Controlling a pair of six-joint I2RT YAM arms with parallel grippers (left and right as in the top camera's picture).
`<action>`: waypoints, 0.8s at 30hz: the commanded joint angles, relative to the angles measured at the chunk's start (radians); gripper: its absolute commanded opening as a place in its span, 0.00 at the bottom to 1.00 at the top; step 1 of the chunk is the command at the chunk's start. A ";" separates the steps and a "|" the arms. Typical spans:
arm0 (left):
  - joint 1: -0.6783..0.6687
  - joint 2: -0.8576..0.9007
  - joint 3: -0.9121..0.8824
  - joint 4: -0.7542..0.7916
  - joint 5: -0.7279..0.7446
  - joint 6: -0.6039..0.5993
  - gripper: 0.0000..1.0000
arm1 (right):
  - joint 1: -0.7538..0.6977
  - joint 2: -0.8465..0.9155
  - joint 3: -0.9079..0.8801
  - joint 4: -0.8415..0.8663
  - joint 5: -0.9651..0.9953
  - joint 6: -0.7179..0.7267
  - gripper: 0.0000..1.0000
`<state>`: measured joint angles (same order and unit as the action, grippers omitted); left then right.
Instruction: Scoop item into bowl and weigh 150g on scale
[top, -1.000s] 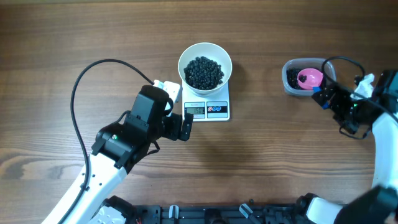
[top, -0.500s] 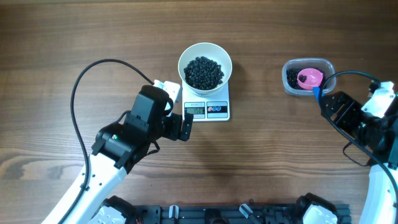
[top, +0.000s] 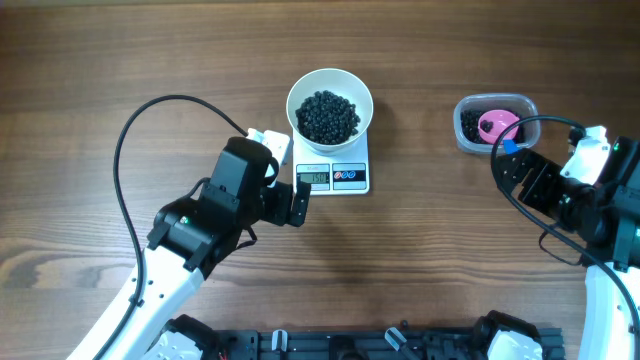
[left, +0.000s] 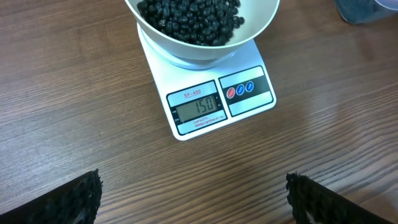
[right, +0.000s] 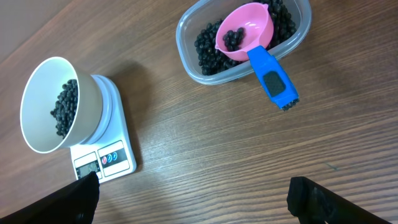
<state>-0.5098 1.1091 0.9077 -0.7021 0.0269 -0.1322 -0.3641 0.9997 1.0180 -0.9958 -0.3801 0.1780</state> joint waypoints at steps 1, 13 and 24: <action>-0.005 0.000 0.003 0.002 -0.006 0.020 1.00 | 0.005 -0.010 0.024 -0.005 0.006 -0.018 1.00; -0.005 0.000 0.003 0.003 -0.006 0.020 1.00 | 0.005 0.047 0.024 -0.004 0.006 -0.018 1.00; -0.005 0.000 0.003 0.003 -0.006 0.020 1.00 | 0.005 0.113 0.021 -0.006 0.066 -0.018 1.00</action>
<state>-0.5098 1.1091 0.9077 -0.7021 0.0269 -0.1322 -0.3641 1.1080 1.0180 -1.0019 -0.3569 0.1776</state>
